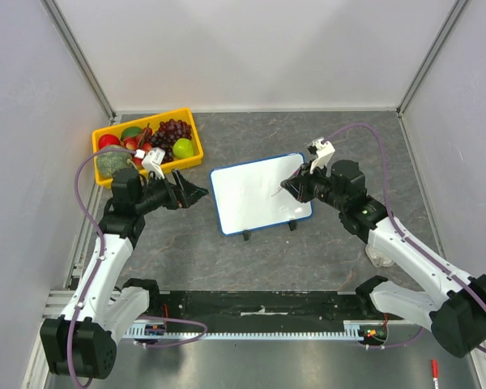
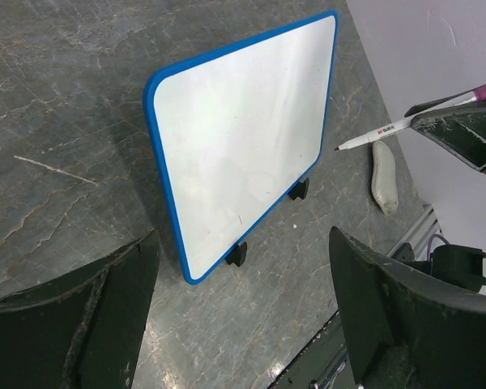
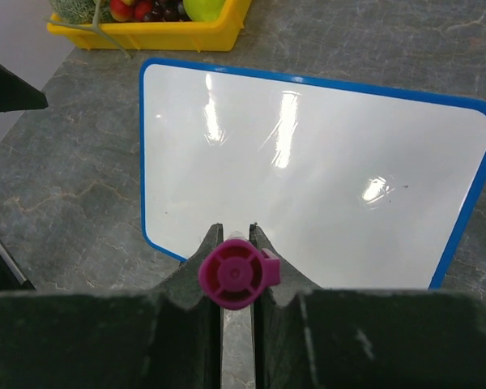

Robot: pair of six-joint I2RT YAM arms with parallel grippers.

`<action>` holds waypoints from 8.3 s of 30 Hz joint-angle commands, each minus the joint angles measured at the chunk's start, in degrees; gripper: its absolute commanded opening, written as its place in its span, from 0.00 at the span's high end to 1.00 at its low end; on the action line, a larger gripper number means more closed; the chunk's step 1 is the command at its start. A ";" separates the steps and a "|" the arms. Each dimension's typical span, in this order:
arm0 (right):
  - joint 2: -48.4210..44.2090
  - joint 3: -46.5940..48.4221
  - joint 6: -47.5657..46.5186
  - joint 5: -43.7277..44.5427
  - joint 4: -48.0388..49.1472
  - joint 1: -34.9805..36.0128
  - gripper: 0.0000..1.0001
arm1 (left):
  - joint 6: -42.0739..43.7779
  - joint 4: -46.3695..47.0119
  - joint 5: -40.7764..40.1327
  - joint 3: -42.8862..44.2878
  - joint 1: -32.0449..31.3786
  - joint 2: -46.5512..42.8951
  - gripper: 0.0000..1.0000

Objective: Write a sentence on the whiteboard
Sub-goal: Hold the whiteboard on the whiteboard stand, then write with the whiteboard marker on the whiteboard.

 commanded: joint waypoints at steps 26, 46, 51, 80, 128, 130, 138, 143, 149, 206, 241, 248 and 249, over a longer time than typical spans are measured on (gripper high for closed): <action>0.00 3.03 0.24 2.20 -2.45 0.19 1.00 | -2.36 13.79 -3.00 -6.86 0.34 3.77 0.12; -0.53 3.04 -0.73 -1.49 -2.19 0.10 1.00 | -6.49 33.21 6.84 -9.58 0.25 20.63 0.16; -1.14 2.60 -0.38 -1.75 -2.19 0.19 1.00 | -6.58 38.40 9.65 -9.58 0.08 26.44 0.20; -0.44 -0.30 1.12 -4.48 4.75 0.19 1.00 | -3.68 45.88 15.37 -5.63 -3.26 39.36 0.32; 19.42 9.27 0.24 -0.18 22.51 9.06 1.00 | 0.01 42.45 16.25 -5.63 -5.64 43.68 0.98; 20.56 9.98 0.06 1.23 22.51 10.03 1.00 | -0.08 42.45 16.34 -5.45 -5.64 43.76 0.98; 24.52 11.47 -1.26 6.59 23.04 13.11 1.00 | -0.17 42.45 16.43 -5.45 -5.72 43.94 0.98; 26.19 12.44 -1.70 8.79 22.25 13.20 1.00 | -0.17 42.54 16.60 -5.54 -5.64 43.94 0.98; 27.07 12.88 -2.22 9.67 22.60 13.20 1.00 | -0.25 42.54 16.78 -5.63 -5.64 44.12 0.98; 30.50 17.36 -4.16 16.71 15.30 13.20 1.00 | -0.34 42.45 17.04 -5.37 -5.64 44.38 0.98; 25.67 10.42 -5.04 16.62 13.46 13.20 1.00 | 0.10 42.45 16.96 -5.45 -5.72 44.21 0.98; 26.19 12.00 -4.86 17.93 13.90 13.20 1.00 | 0.01 42.45 16.96 -5.54 -5.64 44.21 0.98; 26.28 12.44 -4.86 18.11 13.81 13.20 1.00 | 0.01 42.45 16.96 -5.54 -5.64 44.20 0.98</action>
